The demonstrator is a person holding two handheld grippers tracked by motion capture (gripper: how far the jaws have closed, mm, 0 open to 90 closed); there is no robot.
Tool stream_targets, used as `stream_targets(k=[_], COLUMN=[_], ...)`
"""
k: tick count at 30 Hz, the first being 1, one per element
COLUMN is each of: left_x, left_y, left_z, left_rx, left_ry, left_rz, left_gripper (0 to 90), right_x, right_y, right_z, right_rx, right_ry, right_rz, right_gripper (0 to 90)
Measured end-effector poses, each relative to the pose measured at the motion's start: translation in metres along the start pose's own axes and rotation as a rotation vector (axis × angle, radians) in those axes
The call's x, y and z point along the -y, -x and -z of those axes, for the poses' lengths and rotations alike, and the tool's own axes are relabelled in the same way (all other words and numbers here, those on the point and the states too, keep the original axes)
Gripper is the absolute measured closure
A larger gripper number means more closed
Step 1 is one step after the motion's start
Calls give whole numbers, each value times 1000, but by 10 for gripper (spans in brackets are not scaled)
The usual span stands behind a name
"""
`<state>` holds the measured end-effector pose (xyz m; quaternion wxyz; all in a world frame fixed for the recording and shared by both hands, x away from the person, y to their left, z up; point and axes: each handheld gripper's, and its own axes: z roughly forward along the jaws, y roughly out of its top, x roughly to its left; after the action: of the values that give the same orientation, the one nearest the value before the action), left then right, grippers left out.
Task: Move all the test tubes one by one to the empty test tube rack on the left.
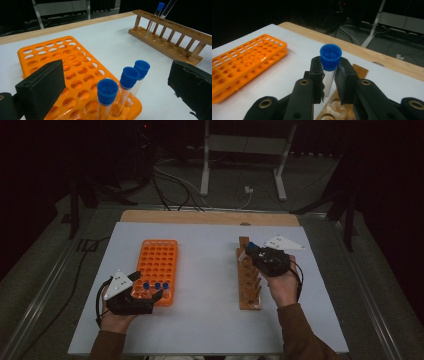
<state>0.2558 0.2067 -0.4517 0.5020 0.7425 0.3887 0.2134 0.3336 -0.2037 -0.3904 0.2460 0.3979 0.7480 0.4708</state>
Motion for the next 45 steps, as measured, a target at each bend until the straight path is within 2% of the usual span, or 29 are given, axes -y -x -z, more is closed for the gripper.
stream_targets(k=[10, 19, 25, 31, 39, 43, 45], left_x=[-10, -23, -31, -39, -50, -52, -54], left_y=[3, 12, 17, 24, 33, 38, 39], left_z=[-5, -11, -17, -25, -35, -39, -40], left_rx=[6, 11, 23, 36, 53, 63, 81], left_ry=[-4, -3, -4, -12, -24, -35, -28], left_rz=[-7, -32, -42, -58, -90, -104, -102], left_gripper=[16, 18, 19, 28, 44, 85, 161], right_x=[-3, -9, -13, -21, -30, -35, -38], right_y=[-19, -37, -54, -71, -93, -104, -110], right_z=[-14, -20, -26, -30, -35, -38, -39], right_rx=[-70, -137, -166, -201, -276, -310, -327], right_ry=[-11, -16, -31, -26, -30, -39, -43], right_rz=[12, 23, 68, 90, 108, 123, 134], right_gripper=[772, 772, 771, 771, 771, 770, 770])
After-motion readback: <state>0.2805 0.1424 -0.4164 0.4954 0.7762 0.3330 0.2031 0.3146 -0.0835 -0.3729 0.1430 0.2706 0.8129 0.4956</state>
